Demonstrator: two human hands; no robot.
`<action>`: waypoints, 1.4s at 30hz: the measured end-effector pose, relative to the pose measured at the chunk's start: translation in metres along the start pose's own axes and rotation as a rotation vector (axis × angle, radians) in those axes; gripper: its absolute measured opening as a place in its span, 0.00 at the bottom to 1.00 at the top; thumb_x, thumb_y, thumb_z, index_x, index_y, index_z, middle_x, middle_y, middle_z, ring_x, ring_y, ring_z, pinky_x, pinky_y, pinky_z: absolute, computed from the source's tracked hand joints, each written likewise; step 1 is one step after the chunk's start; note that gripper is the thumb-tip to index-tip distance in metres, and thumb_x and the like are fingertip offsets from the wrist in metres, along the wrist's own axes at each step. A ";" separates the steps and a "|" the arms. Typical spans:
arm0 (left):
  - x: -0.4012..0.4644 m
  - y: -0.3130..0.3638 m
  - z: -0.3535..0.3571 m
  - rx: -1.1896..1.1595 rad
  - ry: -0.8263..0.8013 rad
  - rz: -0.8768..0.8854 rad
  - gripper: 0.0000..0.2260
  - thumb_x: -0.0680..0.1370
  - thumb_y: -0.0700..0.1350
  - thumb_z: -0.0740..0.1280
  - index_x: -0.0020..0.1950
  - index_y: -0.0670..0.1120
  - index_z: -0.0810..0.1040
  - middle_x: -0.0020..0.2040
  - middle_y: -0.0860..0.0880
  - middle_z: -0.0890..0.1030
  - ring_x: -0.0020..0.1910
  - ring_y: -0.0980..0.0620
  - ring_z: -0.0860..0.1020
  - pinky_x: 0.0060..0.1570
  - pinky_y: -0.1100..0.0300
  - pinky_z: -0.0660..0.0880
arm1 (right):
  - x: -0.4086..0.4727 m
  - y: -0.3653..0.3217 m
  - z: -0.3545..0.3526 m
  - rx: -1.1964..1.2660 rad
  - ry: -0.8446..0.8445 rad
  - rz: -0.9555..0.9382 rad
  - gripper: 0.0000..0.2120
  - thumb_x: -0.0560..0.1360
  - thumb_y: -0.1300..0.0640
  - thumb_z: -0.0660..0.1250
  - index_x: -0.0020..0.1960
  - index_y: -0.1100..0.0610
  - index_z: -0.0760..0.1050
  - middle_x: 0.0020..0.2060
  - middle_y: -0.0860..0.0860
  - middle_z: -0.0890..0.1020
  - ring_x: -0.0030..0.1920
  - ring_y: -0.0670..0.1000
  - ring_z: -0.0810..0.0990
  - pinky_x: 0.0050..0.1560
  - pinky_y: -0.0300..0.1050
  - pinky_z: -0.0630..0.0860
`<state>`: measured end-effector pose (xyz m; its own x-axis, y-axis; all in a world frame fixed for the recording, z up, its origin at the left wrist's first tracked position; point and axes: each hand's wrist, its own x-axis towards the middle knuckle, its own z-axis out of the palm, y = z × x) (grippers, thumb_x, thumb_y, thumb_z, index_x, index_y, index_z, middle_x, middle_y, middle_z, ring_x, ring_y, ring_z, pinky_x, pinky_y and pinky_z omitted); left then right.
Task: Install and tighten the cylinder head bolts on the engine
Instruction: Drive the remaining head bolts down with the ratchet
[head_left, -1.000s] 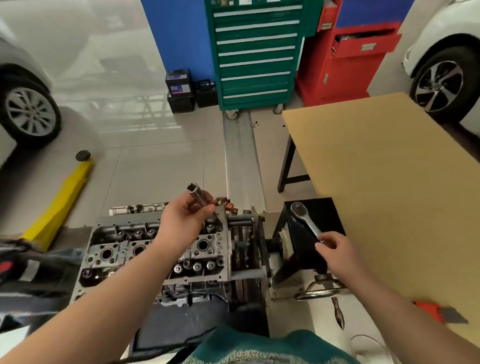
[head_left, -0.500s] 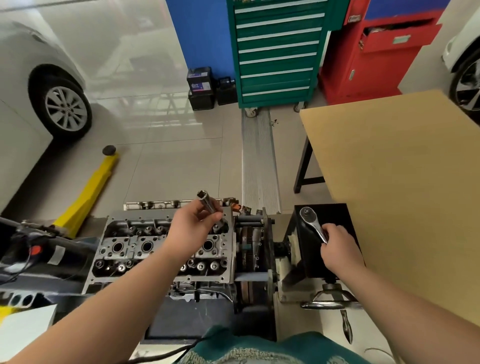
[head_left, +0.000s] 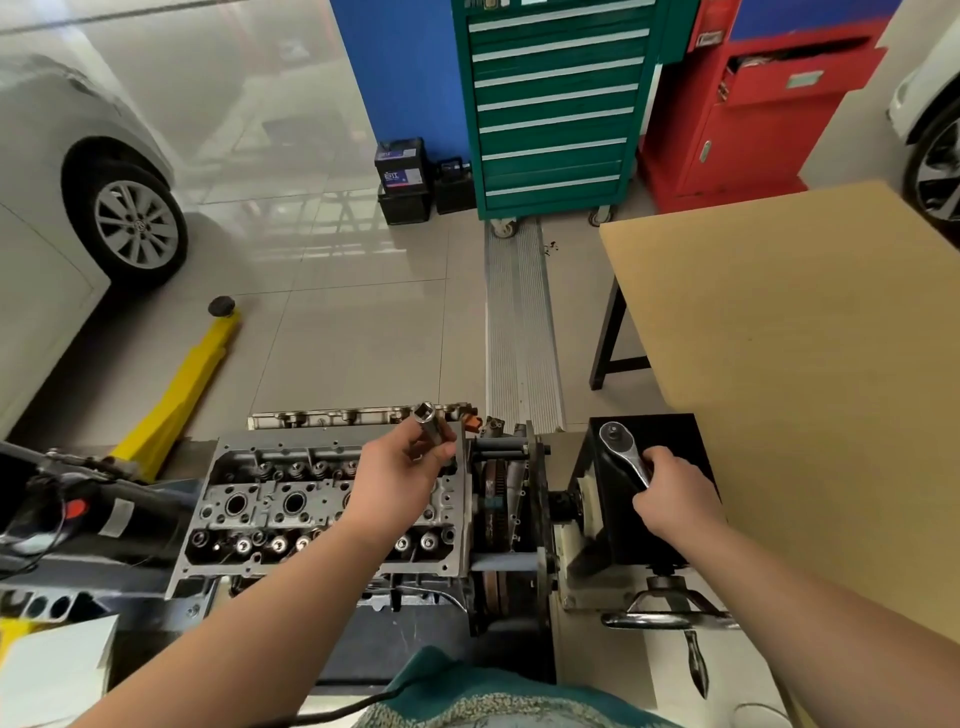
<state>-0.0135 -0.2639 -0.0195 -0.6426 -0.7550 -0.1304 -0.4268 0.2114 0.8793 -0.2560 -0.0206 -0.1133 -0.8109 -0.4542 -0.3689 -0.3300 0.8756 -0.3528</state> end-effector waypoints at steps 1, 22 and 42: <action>0.001 -0.001 0.001 0.001 0.007 0.004 0.07 0.79 0.45 0.75 0.52 0.58 0.84 0.46 0.61 0.87 0.47 0.60 0.86 0.41 0.71 0.79 | -0.001 -0.004 -0.004 0.040 -0.035 0.007 0.24 0.74 0.60 0.72 0.69 0.51 0.72 0.43 0.46 0.77 0.39 0.48 0.78 0.32 0.41 0.70; 0.001 0.003 -0.003 0.082 -0.070 0.124 0.17 0.81 0.44 0.72 0.45 0.69 0.76 0.43 0.65 0.83 0.46 0.66 0.80 0.42 0.73 0.72 | -0.104 -0.195 -0.109 0.761 -0.564 -0.115 0.29 0.71 0.25 0.64 0.38 0.52 0.79 0.26 0.48 0.70 0.23 0.49 0.63 0.23 0.41 0.60; 0.007 -0.006 -0.013 0.005 -0.187 0.208 0.18 0.81 0.44 0.72 0.50 0.70 0.75 0.46 0.69 0.80 0.48 0.67 0.79 0.43 0.69 0.74 | -0.130 -0.251 -0.109 0.479 -0.347 0.018 0.29 0.72 0.26 0.64 0.36 0.52 0.80 0.24 0.47 0.72 0.21 0.47 0.64 0.22 0.35 0.61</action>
<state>-0.0078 -0.2785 -0.0196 -0.8227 -0.5676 -0.0297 -0.2760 0.3533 0.8939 -0.1202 -0.1631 0.1168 -0.5821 -0.5382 -0.6095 0.0022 0.7485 -0.6631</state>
